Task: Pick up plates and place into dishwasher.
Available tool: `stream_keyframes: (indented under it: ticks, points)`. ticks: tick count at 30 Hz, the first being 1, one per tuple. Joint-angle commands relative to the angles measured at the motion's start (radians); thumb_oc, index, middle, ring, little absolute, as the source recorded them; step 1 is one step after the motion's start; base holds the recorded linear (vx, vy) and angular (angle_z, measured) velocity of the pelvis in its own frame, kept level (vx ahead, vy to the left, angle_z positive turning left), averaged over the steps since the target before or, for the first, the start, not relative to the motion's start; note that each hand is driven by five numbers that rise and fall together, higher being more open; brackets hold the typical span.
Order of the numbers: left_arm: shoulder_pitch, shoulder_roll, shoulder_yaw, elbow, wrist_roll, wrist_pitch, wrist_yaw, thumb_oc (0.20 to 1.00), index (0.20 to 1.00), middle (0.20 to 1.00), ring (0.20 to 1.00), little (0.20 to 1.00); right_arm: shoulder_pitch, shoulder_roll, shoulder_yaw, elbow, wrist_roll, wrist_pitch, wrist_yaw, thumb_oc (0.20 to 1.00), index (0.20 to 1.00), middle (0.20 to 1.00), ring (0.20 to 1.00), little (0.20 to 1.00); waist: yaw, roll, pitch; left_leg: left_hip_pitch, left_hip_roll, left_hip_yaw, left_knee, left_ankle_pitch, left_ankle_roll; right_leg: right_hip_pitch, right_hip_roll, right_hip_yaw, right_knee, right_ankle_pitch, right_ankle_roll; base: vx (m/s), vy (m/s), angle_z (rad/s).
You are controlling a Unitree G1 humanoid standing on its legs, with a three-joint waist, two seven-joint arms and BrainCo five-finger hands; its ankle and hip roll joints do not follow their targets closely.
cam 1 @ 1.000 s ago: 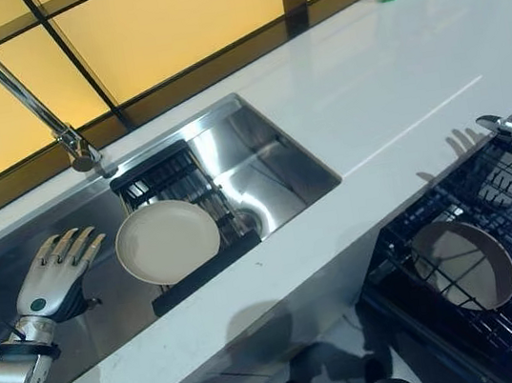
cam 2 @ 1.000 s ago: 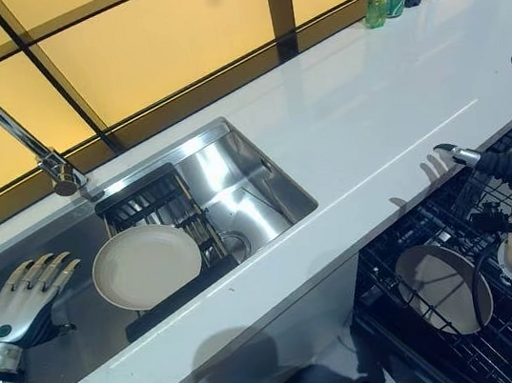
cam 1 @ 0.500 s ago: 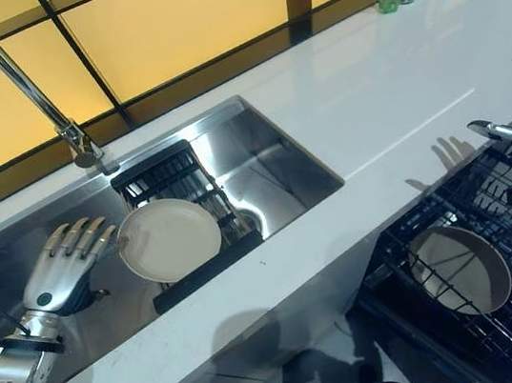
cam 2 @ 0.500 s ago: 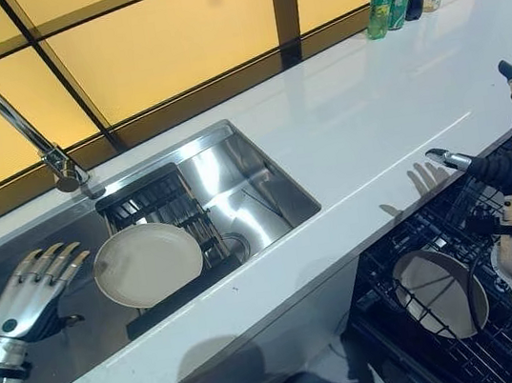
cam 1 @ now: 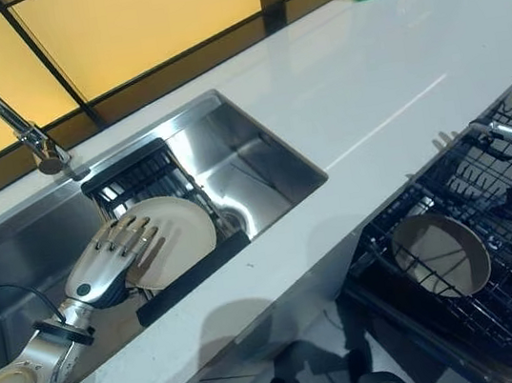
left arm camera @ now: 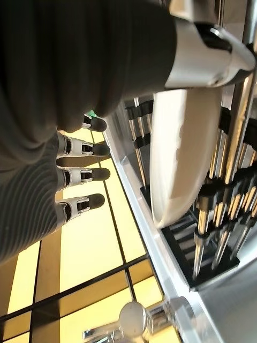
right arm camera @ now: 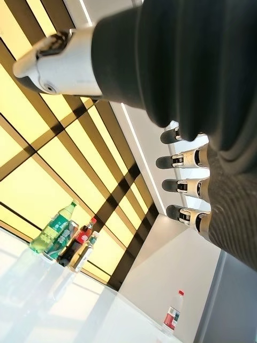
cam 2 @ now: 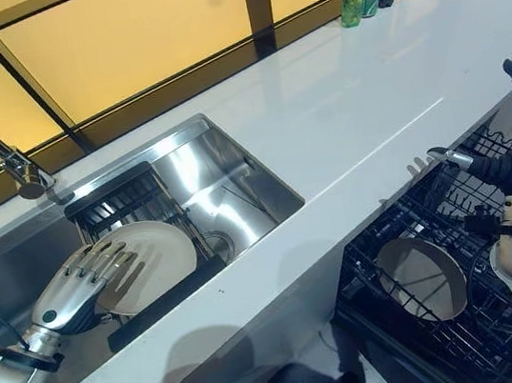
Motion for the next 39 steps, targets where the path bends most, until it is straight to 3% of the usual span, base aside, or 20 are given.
stream_keyframes:
  ticks: [1,5,6,7,8,26,28,29,39]
  points:
    - [-0.031,0.097,0.028,-0.026,-0.049,0.013,-0.007,1.000,1.000,1.000,1.000,1.000,-0.043,-0.049,0.023,-0.056,0.016,-0.054,-0.034,1.000,1.000,1.000,1.000,1.000,0.012,-0.039,-0.018,-0.059,-0.039,0.047,0.052,0.001,0.058,-0.045,-0.044,0.082,0.070,0.011,0.075,0.04,0.008,-0.08]
    - [-0.029,0.100,0.014,-0.028,-0.042,0.013,-0.045,1.000,1.000,1.000,1.000,1.000,-0.042,-0.054,0.019,-0.060,0.023,-0.045,-0.032,1.000,1.000,1.000,1.000,1.000,0.013,-0.044,-0.018,-0.058,-0.040,0.045,0.063,-0.003,0.061,-0.041,-0.046,0.081,0.078,0.009,0.076,0.04,0.003,-0.02]
    - [-0.029,0.098,0.007,-0.024,-0.041,0.016,-0.051,0.909,0.909,0.909,0.909,0.909,-0.044,-0.056,0.021,-0.059,0.023,-0.043,-0.032,1.000,1.000,1.000,1.000,1.000,0.014,-0.045,-0.017,-0.058,-0.041,0.044,0.064,-0.003,0.061,-0.040,-0.046,0.082,0.079,0.008,0.076,0.03,0.005,0.00]
    - [-0.027,0.097,0.004,-0.022,-0.040,0.019,-0.054,0.473,0.473,0.473,0.473,0.473,-0.047,-0.057,0.023,-0.057,0.025,-0.041,-0.032,1.000,1.000,1.000,1.000,1.000,0.016,-0.045,-0.018,-0.057,-0.041,0.043,0.065,-0.004,0.061,-0.038,-0.046,0.082,0.078,0.008,0.076,0.00,0.000,0.00]
    - [-0.024,0.097,0.004,-0.020,-0.042,0.020,-0.055,0.200,0.200,0.200,0.200,0.200,-0.049,-0.059,0.026,-0.057,0.026,-0.038,-0.033,1.000,1.000,1.000,1.000,1.000,0.018,-0.045,-0.017,-0.056,-0.042,0.042,0.065,-0.004,0.061,-0.037,-0.046,0.082,0.078,0.008,0.076,0.00,0.000,0.00]
    - [0.018,0.109,0.070,-0.020,-0.080,0.032,-0.092,0.200,0.200,0.200,0.200,0.200,-0.030,-0.041,0.029,-0.072,0.027,-0.024,-0.043,1.000,1.000,1.000,1.000,1.000,0.040,-0.050,-0.032,-0.046,-0.040,0.024,0.058,-0.002,0.056,-0.015,-0.046,0.057,0.064,0.005,0.079,0.00,-0.002,0.00]
    - [0.020,0.103,0.075,-0.012,-0.084,0.039,-0.091,0.244,0.244,0.244,0.244,0.244,-0.029,-0.040,0.030,-0.075,0.027,-0.020,-0.044,1.000,1.000,1.000,1.000,1.000,0.040,-0.050,-0.034,-0.045,-0.038,0.024,0.056,-0.001,0.055,-0.014,-0.046,0.054,0.064,0.004,0.079,0.00,-0.017,0.04]
    - [0.019,0.102,0.075,-0.007,-0.085,0.037,-0.092,0.200,0.200,0.200,0.200,0.200,-0.030,-0.040,0.030,-0.075,0.029,-0.019,-0.043,1.000,1.000,1.000,1.000,1.000,0.039,-0.050,-0.035,-0.043,-0.038,0.024,0.055,-0.001,0.054,-0.014,-0.046,0.054,0.064,0.003,0.079,0.00,0.000,0.00]
    - [0.041,0.095,0.117,-0.009,-0.089,0.053,-0.087,0.200,0.200,0.200,0.200,0.200,-0.015,-0.038,0.018,-0.081,0.035,-0.017,-0.039,1.000,1.000,1.000,1.000,1.000,0.042,-0.049,-0.042,-0.037,-0.035,0.019,0.045,0.005,0.049,-0.006,-0.043,0.047,0.057,0.003,0.076,0.00,0.000,0.00]
